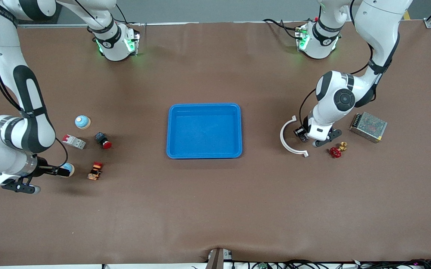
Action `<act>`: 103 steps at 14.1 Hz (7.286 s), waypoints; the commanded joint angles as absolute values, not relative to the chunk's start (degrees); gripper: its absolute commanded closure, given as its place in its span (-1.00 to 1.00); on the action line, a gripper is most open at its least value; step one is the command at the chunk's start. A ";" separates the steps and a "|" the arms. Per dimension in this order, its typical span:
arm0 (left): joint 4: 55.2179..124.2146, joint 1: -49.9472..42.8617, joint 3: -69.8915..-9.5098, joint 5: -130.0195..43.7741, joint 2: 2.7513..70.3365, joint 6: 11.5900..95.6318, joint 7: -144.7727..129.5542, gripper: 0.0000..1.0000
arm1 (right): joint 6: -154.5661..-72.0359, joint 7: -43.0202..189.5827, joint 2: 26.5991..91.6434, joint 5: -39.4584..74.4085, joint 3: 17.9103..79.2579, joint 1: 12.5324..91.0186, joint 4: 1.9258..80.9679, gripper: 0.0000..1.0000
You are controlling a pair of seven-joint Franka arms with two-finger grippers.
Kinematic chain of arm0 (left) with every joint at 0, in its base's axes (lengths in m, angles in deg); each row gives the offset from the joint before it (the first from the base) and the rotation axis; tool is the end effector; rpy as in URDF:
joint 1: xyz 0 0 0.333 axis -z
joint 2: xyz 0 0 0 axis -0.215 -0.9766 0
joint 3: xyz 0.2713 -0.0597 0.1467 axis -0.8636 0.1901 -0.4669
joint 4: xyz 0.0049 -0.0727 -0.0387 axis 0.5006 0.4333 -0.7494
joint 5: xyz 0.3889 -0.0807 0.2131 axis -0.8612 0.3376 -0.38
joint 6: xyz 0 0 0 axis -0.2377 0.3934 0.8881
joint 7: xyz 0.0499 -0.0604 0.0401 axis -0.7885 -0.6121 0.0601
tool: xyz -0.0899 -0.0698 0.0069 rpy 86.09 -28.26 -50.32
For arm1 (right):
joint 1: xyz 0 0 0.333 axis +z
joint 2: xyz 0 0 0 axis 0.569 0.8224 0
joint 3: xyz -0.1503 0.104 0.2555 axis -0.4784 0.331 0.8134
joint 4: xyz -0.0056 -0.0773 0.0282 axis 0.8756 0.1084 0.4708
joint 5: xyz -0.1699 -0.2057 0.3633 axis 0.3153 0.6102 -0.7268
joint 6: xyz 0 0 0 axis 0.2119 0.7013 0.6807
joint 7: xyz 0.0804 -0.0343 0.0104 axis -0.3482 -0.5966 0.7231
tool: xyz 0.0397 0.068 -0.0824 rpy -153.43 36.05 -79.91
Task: Place electrolytic capacitor and blue bell in tray
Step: 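Grasp a capacitor with the left gripper while the right gripper grasps a bell, then carry the capacitor into the tray with the left gripper and release, then place the blue bell in the tray while the left gripper returns, then grasp the second capacitor with the left gripper while the right grasps a bell, then lower the second capacitor into the tray with the left gripper and release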
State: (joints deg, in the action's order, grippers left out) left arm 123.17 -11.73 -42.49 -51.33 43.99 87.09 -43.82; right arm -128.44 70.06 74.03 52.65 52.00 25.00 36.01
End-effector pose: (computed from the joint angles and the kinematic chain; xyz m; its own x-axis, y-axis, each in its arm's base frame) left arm 0.5270 -0.1608 0.1486 0.8826 0.4658 -0.0638 0.4694 -0.8807 0.0631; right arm 0.7162 -0.1452 0.1783 0.9826 -0.1843 -0.0219 -0.1844 -0.9828 -0.0014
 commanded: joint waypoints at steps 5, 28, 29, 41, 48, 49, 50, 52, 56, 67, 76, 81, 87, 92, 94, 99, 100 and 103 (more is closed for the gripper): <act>112.71 -4.09 -40.10 -51.41 47.67 73.83 -58.44 1.00 | -135.57 72.99 77.05 53.18 52.45 23.96 38.14 -1.00; 90.73 19.58 -41.06 -53.08 24.37 73.21 -97.66 -0.86 | -111.07 51.59 66.16 44.69 53.42 33.16 38.58 1.00; 89.94 19.31 -41.06 -53.52 24.72 72.34 -97.58 -1.00 | -110.89 47.72 65.11 41.78 53.33 35.62 39.45 1.00; 95.62 -1.84 -42.30 -62.13 40.18 52.20 -72.38 -1.00 | -135.46 1.29 54.47 41.05 53.15 67.18 62.10 1.00; 111.97 -16.52 -42.12 -62.74 46.08 61.66 -56.29 -1.00 | -145.07 -8.82 55.17 41.05 53.15 76.68 67.93 1.00; 114.08 -18.64 -42.12 -63.62 46.34 64.48 -54.44 -1.00 | -145.60 -9.18 55.43 41.05 53.15 77.21 68.02 1.00; 115.50 -19.70 -42.12 -63.80 46.08 66.77 -54.07 -1.00 | -146.12 -9.18 55.87 41.05 53.15 77.48 68.19 1.00; 118.05 -19.97 -42.12 -63.98 45.64 70.29 -53.98 -1.00 | -147.44 -9.18 56.75 41.31 53.07 77.48 68.63 1.00; 121.22 -22.08 -42.21 -67.93 44.15 74.43 -53.80 -1.00 | -151.83 -8.66 60.43 42.28 52.80 77.22 68.81 1.00; 122.37 -23.23 -42.29 -68.29 40.90 77.25 -53.80 0.08 | -149.94 -9.45 61.68 42.89 52.80 76.51 66.45 -1.00; 119.04 -22.26 -41.59 -68.20 42.39 76.28 -55.12 1.00 | -102.37 19.50 57.38 52.44 52.45 66.78 45.43 -1.00; 110.88 -22.17 -37.30 -67.67 42.13 69.89 -57.83 1.00 | -103.74 47.70 48.43 60.39 52.54 55.72 53.22 -1.00; 100.24 -16.48 -34.74 -67.32 39.33 62.84 -68.11 1.00 | -126.57 73.16 37.43 62.31 52.45 41.20 76.59 -1.00; 91.01 -8.92 -34.74 -67.32 32.65 62.13 -81.55 1.00 | -143.02 83.69 36.89 63.72 52.45 31.71 87.95 -1.00; 87.49 -5.40 -34.74 -67.32 29.66 62.13 -88.14 1.00 | -146.90 89.23 37.15 63.73 52.45 27.40 89.72 -1.00; 81.24 3.91 -35.00 -67.85 24.11 62.22 -103.09 1.00 | -154.46 96.90 39.43 63.73 52.54 19.48 92.44 -1.00; 80.97 4.97 -35.09 -68.02 23.59 62.31 -105.03 1.00 | -155.78 96.81 40.31 63.73 52.54 18.86 92.80 -1.00; 80.88 7.79 -35.09 -68.02 22.53 62.83 -109.86 1.00 | -157.81 96.55 42.07 63.46 52.71 16.84 93.51 -1.00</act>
State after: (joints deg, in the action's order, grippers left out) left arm 82.86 6.41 -34.85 -66.76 23.82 63.82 -106.84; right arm -156.13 96.82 41.18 62.48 51.42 18.96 92.76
